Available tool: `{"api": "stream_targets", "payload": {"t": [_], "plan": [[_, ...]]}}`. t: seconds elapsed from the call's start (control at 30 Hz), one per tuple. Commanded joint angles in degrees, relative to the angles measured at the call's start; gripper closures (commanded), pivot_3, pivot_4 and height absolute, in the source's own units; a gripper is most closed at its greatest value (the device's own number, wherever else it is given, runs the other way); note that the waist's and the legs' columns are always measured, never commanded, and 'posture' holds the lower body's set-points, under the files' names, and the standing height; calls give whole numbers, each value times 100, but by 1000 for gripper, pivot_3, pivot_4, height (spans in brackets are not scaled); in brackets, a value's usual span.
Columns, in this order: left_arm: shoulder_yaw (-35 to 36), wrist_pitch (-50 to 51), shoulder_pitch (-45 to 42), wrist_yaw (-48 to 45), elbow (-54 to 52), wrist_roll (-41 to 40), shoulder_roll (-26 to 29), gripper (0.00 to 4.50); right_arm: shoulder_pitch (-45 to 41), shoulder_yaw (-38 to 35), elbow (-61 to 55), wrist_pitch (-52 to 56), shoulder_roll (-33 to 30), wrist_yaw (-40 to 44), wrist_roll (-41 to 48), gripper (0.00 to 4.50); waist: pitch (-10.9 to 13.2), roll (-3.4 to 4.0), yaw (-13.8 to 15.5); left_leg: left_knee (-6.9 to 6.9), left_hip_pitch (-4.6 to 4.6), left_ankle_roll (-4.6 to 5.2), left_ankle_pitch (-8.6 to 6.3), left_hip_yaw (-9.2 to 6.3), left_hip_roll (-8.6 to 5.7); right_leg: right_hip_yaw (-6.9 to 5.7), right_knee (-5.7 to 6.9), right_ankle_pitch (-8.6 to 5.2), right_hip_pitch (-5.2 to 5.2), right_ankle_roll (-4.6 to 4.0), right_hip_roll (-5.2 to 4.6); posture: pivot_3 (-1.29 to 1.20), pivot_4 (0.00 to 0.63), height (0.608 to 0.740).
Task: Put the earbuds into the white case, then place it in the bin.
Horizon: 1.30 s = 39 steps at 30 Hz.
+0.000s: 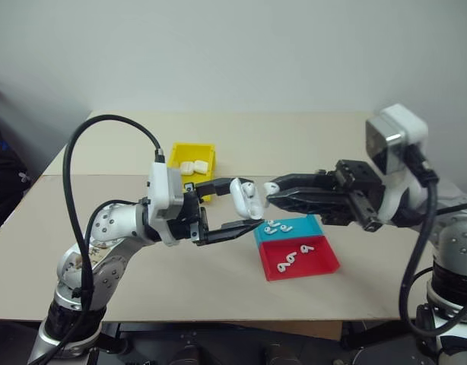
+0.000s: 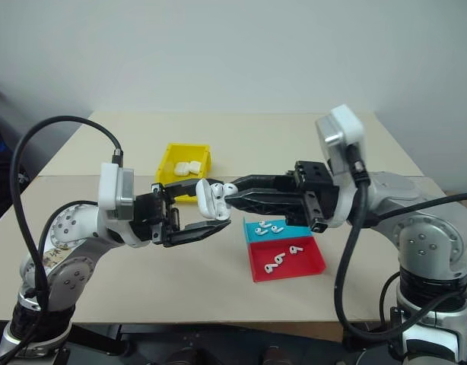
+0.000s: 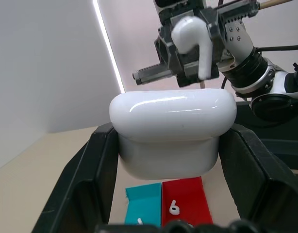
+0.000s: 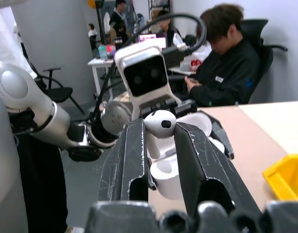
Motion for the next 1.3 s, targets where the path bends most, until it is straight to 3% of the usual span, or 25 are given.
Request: {"api": "stream_targets", "payload": {"t": [0.03, 0.73, 0.77, 0.9, 1.3], "plan": [[56, -110, -28, -27, -67, -41, -33, 1716, 10, 107, -233, -223, -79, 11, -132, 3885, 0, 0, 2, 0, -1, 0, 0, 0, 0, 0, -1, 0, 0, 0, 0, 0, 150, 740], [52, -141, 77, 70, -110, 38, -160, 1716, 339, 486, -450, -1198, -36, 416, -949, 3885, 0, -1, 2, 0, -3, 0, 0, -1, 0, -1, -3, 0, -2, 0, 0, 0, 150, 740], [53, -152, 80, 80, -103, 56, -171, 1716, 363, 496, -478, -1256, -49, 444, -998, 3169, 0, -1, 2, 0, -3, 0, 0, -1, 0, -1, -3, 0, -2, 0, 0, 0, 150, 740], [93, -144, 66, 87, -63, 34, -162, 1716, 387, 524, -473, -1329, -48, 405, -1091, 1963, 0, -1, 0, 0, -3, 0, 0, -1, 0, -1, -3, 0, -2, 0, 0, 0, 150, 740], [25, -216, 96, 43, 119, 136, -187, 1716, 197, -69, 32, -1547, -485, 889, -897, 1963, 1, -2, 7, 0, -3, 0, 0, 0, 0, -1, -5, 0, -1, 0, -1, 0, 150, 740]]}}
